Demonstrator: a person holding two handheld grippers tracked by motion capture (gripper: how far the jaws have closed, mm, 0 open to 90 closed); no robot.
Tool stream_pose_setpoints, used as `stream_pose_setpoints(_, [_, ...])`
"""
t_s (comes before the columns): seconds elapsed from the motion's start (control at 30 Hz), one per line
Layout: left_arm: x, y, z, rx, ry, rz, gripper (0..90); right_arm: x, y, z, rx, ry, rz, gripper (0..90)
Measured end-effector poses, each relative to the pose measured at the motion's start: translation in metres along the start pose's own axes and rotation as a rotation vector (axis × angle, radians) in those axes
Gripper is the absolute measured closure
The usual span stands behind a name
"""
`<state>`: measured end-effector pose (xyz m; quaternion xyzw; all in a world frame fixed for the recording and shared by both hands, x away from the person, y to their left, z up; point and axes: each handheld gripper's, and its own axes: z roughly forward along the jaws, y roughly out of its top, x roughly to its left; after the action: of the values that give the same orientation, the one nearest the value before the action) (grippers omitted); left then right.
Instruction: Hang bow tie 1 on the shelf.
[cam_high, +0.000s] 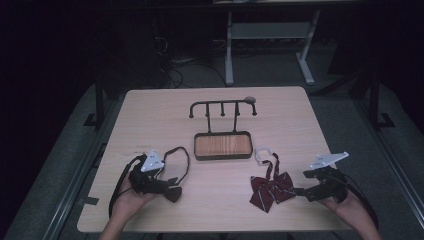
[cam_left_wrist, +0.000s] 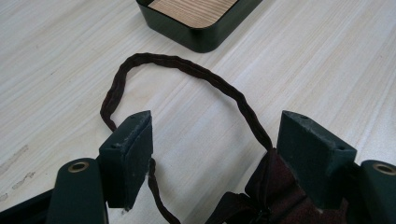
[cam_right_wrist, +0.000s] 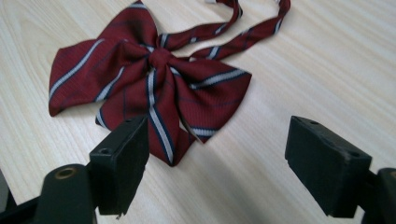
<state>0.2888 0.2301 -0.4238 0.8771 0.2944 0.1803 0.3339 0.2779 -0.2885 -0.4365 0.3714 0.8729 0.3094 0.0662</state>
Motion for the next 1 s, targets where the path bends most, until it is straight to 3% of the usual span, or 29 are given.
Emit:
stream_pose_setpoints(0.33, [0.002, -0.001, -0.003, -0.016, 0.017, -0.013, 25.8, 0.004, 0.018, 0.001, 0.037, -0.008, -0.023, 29.7])
stream_pose_setpoints(0.4, [0.002, -0.001, -0.003, -0.015, 0.016, -0.013, 25.8, 0.005, 0.027, 0.003, 0.065, -0.005, -0.037, 31.0])
stream_pose_setpoints(0.67, [0.001, -0.002, -0.001, -0.008, 0.014, -0.005, 25.8, 0.010, 0.053, 0.005, 0.093, -0.006, -0.097, 36.0])
stream_pose_setpoints(1.0, [0.003, -0.002, -0.002, -0.009, 0.015, -0.006, 25.8, 0.008, 0.075, 0.017, 0.146, -0.010, -0.130, 39.4])
